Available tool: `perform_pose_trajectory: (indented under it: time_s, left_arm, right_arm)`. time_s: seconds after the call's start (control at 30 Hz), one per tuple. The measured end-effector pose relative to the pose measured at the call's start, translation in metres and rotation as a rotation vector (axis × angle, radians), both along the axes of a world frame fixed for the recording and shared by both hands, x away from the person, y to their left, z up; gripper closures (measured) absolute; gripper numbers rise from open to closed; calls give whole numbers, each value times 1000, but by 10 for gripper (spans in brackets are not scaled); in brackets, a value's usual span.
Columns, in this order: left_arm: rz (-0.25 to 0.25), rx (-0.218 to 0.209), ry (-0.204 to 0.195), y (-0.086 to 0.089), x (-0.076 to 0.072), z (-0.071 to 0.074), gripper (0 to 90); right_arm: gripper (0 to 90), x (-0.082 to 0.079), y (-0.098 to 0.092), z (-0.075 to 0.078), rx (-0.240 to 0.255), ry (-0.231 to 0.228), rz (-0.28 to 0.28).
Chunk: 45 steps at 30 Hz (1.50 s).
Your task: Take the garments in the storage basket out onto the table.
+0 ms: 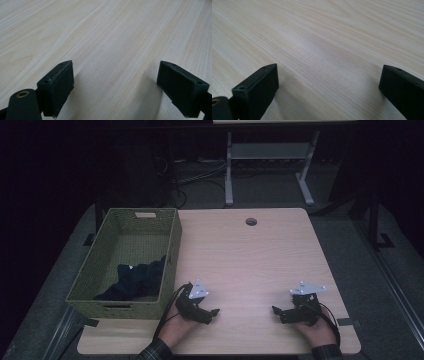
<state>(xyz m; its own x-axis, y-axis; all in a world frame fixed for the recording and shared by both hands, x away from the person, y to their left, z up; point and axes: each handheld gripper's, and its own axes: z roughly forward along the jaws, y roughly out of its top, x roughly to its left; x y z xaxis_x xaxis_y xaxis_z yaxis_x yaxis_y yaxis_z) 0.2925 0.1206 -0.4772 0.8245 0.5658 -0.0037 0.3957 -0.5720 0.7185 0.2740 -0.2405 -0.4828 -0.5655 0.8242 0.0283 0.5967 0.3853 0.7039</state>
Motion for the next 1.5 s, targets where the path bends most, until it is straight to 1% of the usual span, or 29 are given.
perform_pose_trajectory:
  time_s: [0.37, 0.53, 0.63, 0.67, 0.8, 0.83, 0.97, 1.07, 1.4, 1.5]
  left_arm:
    - [2, 6, -2, 1, 0, 0, 135]
    - [2, -5, 7, 2, 1, 1, 135]
    - [2, -5, 12, 3, 1, 1, 135]
    - [4, -9, 15, 3, 1, 2, 135]
    - [11, -18, -4, 4, 1, 7, 135]
    - [16, -26, 0, 5, 1, 8, 135]
    - [21, -31, 2, 5, 1, 10, 136]
    - [25, -37, -4, 6, 1, 12, 136]
    - [32, -54, -4, 7, 0, 19, 137]
    - [32, -53, -5, 7, 0, 21, 137]
  right_arm:
    - [24, 0, 0, 0, 0, 0, 3]
    - [24, 0, 0, 0, 0, 0, 3]
    - [24, 0, 0, 0, 2, 0, 4]
    - [24, 0, 0, 0, 2, 0, 3]
    - [24, 0, 0, 0, 1, 0, 4]
    - [24, 0, 0, 0, 1, 0, 4]
    - [24, -1, 0, 0, 2, 1, 3]
    - [24, -1, 0, 0, 2, 2, 3]
    - [24, -1, 0, 0, 2, 1, 4]
    - [24, -1, 0, 0, 2, 2, 4]
